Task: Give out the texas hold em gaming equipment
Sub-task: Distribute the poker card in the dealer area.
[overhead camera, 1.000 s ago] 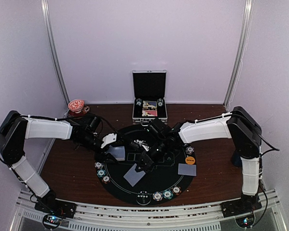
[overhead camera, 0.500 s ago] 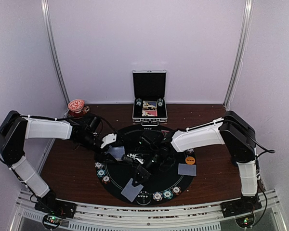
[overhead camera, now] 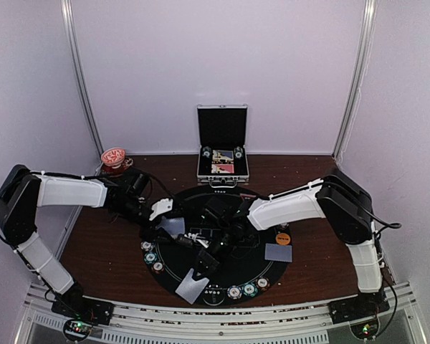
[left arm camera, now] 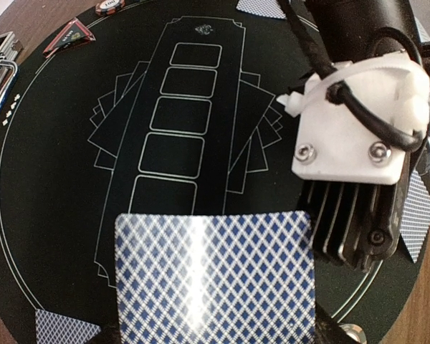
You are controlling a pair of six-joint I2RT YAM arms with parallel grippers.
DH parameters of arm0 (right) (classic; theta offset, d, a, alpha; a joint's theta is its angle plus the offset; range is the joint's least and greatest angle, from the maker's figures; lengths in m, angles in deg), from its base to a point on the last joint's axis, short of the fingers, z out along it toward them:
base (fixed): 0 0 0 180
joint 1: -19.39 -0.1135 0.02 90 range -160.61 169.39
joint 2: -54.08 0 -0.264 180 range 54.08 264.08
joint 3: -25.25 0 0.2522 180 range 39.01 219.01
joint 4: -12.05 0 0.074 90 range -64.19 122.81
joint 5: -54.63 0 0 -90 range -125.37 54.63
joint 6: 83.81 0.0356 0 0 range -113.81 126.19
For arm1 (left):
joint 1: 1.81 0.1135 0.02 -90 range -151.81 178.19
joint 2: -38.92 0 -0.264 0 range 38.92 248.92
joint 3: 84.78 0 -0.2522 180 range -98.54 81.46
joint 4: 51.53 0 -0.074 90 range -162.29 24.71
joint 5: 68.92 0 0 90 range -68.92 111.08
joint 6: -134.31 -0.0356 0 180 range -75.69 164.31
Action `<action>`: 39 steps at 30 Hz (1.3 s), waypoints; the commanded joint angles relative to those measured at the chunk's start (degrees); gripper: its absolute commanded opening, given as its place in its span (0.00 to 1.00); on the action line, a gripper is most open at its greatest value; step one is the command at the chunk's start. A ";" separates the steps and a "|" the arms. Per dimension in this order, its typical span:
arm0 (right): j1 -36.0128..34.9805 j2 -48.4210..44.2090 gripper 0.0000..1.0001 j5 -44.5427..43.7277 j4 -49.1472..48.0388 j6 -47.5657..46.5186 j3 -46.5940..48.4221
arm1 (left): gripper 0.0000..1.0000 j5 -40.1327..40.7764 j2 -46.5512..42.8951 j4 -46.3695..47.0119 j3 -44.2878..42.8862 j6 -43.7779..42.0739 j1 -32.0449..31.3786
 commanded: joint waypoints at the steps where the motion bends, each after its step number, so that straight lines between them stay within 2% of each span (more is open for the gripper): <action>1: -0.08 1.20 0.12 -2.86 -0.63 0.80 2.65 | 0.61 -1.90 -0.58 0.53 -0.81 -0.71 0.20; 7: -0.07 1.43 0.29 -4.94 0.52 0.24 3.22 | 0.61 -1.90 -0.68 0.61 -0.83 -0.71 0.16; 18: 2.49 -4.07 0.47 -12.27 -1.77 4.14 1.19 | 0.61 -1.96 -0.54 0.44 -0.80 -0.81 0.22; 32: 6.86 -11.63 0.52 -20.68 -3.64 8.54 -2.20 | 0.61 -2.04 -0.55 0.44 -0.82 -0.81 0.20; 39: 8.09 -11.88 0.54 -18.94 -14.76 15.89 -5.14 | 0.61 -2.06 -0.58 0.42 -0.88 -0.82 0.24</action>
